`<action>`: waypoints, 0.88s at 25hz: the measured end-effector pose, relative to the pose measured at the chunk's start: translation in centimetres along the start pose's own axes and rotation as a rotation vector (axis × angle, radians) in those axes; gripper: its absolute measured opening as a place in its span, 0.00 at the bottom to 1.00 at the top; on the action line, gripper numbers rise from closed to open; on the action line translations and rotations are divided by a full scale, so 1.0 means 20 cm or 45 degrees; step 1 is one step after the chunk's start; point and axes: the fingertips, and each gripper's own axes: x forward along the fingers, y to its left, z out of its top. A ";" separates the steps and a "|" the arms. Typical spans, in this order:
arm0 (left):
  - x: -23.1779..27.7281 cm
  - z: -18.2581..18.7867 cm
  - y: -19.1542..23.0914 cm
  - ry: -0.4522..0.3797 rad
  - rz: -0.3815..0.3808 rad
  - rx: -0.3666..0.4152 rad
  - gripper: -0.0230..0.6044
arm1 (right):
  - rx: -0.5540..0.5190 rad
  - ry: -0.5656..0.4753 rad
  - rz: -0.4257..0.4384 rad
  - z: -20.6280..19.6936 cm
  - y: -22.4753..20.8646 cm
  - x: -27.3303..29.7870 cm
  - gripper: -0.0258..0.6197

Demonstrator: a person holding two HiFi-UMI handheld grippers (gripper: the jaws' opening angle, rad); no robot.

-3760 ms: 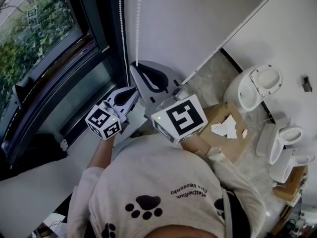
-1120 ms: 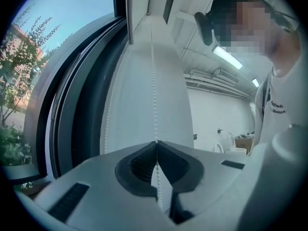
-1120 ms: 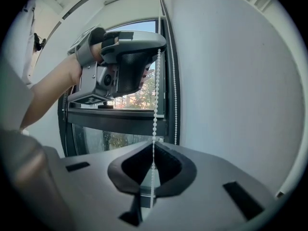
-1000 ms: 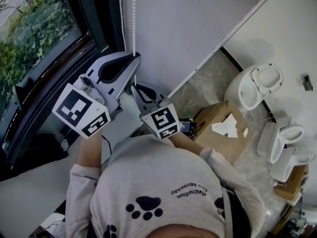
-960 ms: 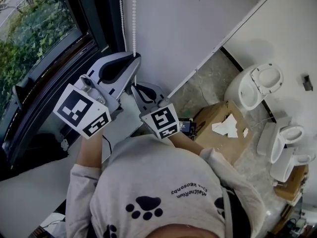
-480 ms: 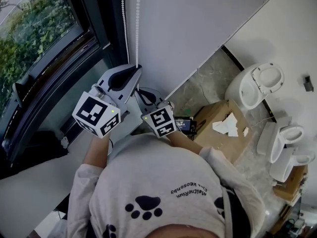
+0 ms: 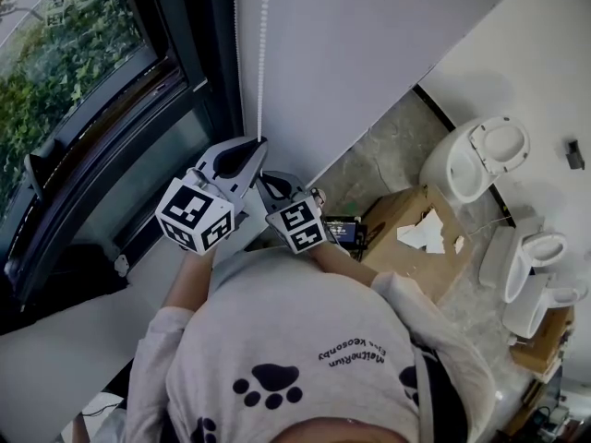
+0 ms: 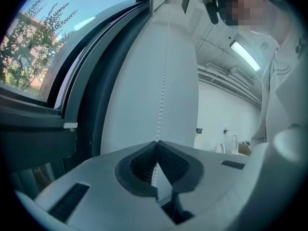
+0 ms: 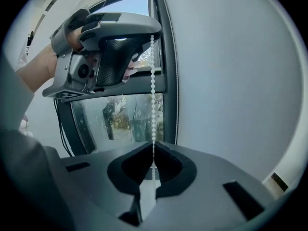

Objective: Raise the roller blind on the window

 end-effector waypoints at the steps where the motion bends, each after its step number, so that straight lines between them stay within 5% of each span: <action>1: 0.01 -0.03 0.01 0.012 0.001 -0.015 0.05 | 0.005 0.024 0.003 -0.02 0.00 0.01 0.06; 10: 0.02 -0.26 0.08 0.085 0.030 -0.124 0.05 | 0.040 0.181 0.011 -0.21 -0.03 0.04 0.06; 16: 0.03 -0.27 0.06 0.069 0.022 -0.122 0.05 | 0.042 0.060 0.026 -0.02 -0.03 -0.04 0.17; 22: 0.00 -0.27 0.07 0.040 0.030 -0.135 0.05 | 0.014 -0.127 -0.018 0.31 -0.06 -0.23 0.18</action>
